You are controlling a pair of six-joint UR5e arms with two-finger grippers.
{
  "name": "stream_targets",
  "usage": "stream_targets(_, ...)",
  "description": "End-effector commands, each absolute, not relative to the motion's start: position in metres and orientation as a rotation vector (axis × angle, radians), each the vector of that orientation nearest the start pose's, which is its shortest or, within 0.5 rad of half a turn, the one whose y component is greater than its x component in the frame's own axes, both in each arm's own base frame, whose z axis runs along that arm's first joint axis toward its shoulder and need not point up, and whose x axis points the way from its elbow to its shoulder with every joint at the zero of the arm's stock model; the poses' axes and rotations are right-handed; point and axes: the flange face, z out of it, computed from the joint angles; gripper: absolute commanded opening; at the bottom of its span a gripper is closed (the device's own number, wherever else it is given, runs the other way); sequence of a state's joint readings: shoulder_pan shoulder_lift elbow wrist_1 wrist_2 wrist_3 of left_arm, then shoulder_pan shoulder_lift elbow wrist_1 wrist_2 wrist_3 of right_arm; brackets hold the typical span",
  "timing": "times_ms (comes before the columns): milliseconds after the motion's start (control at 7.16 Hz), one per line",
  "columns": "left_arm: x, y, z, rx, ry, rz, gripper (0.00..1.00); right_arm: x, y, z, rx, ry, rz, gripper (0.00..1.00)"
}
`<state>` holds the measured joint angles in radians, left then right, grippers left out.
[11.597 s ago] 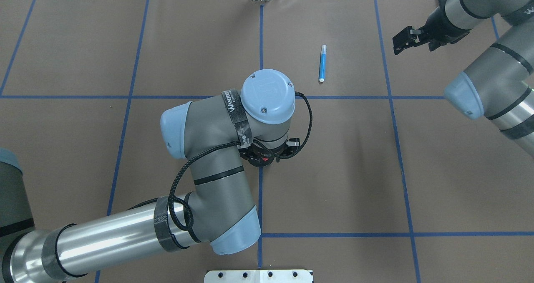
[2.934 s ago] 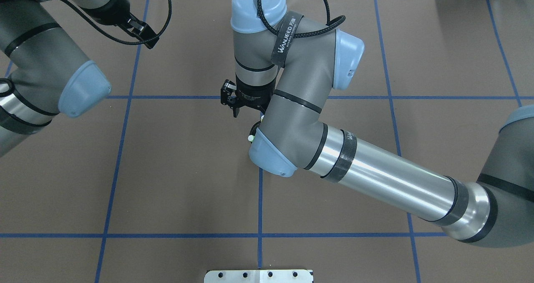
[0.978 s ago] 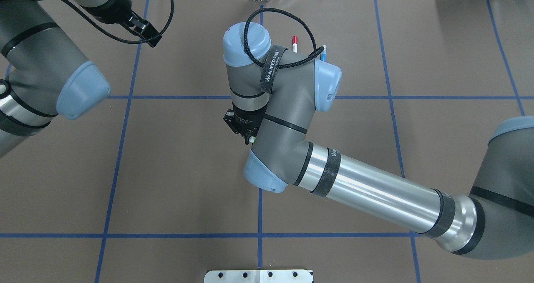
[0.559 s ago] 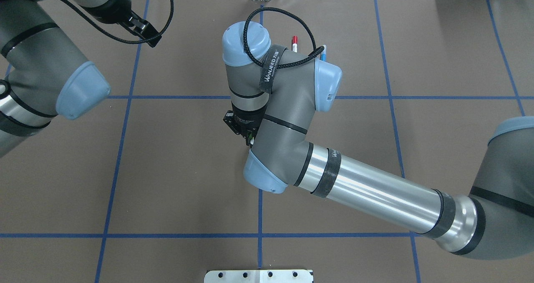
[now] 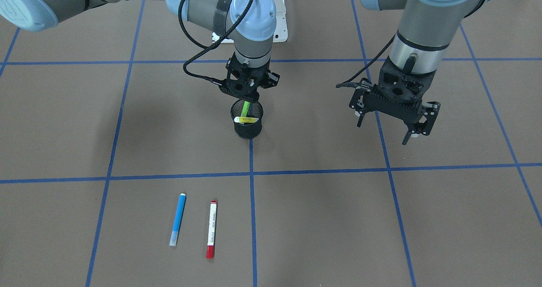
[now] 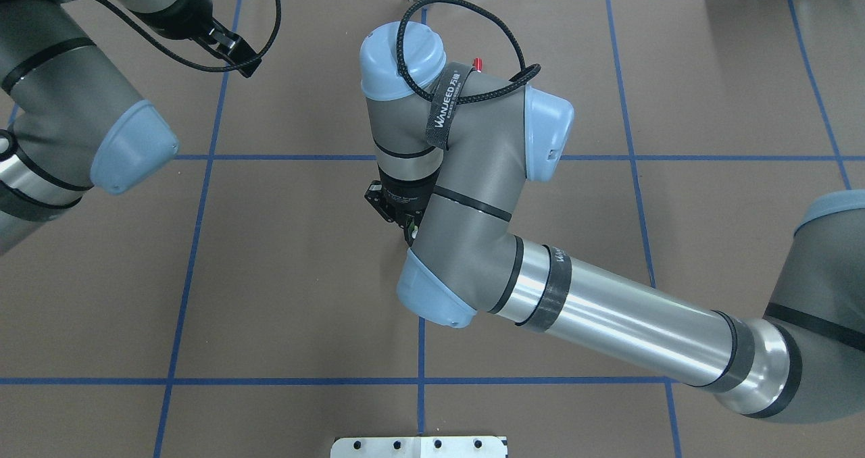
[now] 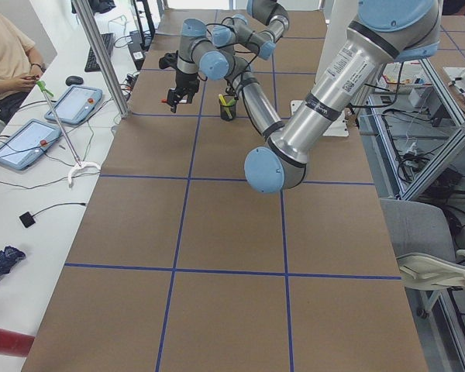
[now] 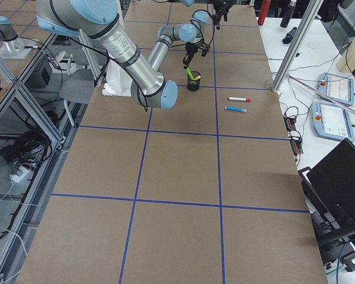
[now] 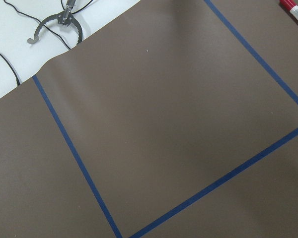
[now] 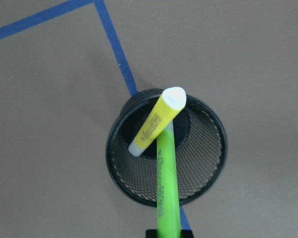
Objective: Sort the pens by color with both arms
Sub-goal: 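Lower the right gripper and grasp the green highlighter in the cup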
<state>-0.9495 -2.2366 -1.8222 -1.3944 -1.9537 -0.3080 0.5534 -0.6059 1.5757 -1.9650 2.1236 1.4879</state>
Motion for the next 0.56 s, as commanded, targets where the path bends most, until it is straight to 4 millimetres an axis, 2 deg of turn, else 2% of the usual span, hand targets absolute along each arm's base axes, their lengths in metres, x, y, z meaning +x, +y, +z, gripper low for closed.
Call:
stream_targets(0, 0.294, -0.574, 0.187, 0.493, 0.659, 0.440, 1.00, -0.511, -0.427, 0.075, -0.318, -0.706, 0.302, 0.00)
stream_targets(140, 0.295, -0.573, 0.188, 0.491, 0.659, 0.441, 1.00, -0.490, -0.422, 0.065, -0.295, -0.711, 0.312, 0.00)
stream_targets(419, 0.297, -0.573, 0.190, 0.486, 0.658, 0.445, 1.00, -0.463, -0.418, 0.040, -0.160, -0.758, 0.330, 0.00)
